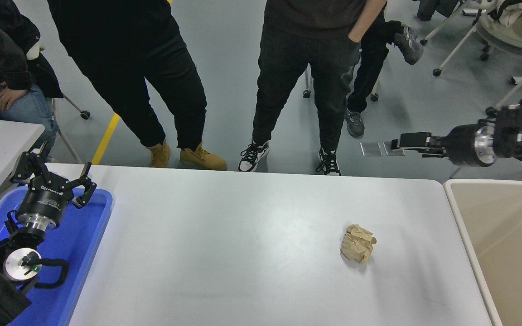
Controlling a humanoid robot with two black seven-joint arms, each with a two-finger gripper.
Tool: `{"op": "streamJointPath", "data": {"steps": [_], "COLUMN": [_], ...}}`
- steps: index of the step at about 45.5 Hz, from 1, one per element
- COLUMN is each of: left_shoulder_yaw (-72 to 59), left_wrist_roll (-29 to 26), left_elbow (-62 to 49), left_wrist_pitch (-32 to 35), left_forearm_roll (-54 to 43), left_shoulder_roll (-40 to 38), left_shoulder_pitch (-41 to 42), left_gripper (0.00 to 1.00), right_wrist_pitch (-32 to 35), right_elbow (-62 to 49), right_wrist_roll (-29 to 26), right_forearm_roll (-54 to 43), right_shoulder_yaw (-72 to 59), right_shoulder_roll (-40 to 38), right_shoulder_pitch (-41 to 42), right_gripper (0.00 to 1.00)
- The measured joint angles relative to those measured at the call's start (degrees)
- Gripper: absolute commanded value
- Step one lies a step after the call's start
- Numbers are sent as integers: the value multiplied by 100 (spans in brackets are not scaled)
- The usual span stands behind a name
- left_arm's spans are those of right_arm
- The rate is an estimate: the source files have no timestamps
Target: Clean the table surface
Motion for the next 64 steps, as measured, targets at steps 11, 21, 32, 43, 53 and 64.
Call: {"op": "streamJointPath", "data": {"steps": [11,21,32,43,53,64], "left_shoulder_yaw": [0,0,0,0,0,0], "left_wrist_roll": [0,0,0,0,0,0], "left_elbow": [0,0,0,0,0,0], "left_wrist_pitch": [0,0,0,0,0,0], "left_forearm_roll": [0,0,0,0,0,0], "left_shoulder_roll": [0,0,0,0,0,0], "left_shoulder_pitch": [0,0,0,0,0,0], "left_gripper": [100,100,100,100,100,100], "right_wrist_pitch": [31,18,-61,-205,-400,-603], "right_elbow": [173,52,-115,-191,-274,-579], "right_wrist_roll": [25,31,34,31,18,15], "right_forearm_roll": [-590,-848,-947,-978,-986,-987], "right_shoulder_yaw": [-503,-821,-953,-986,-966,-1005], "right_shoulder_roll": [631,961,1132,1297,1422,1489], "right_shoulder_pitch": [4,-106,-335,-573,-699,-947], "right_gripper": [99,99,99,99,99,99]}}
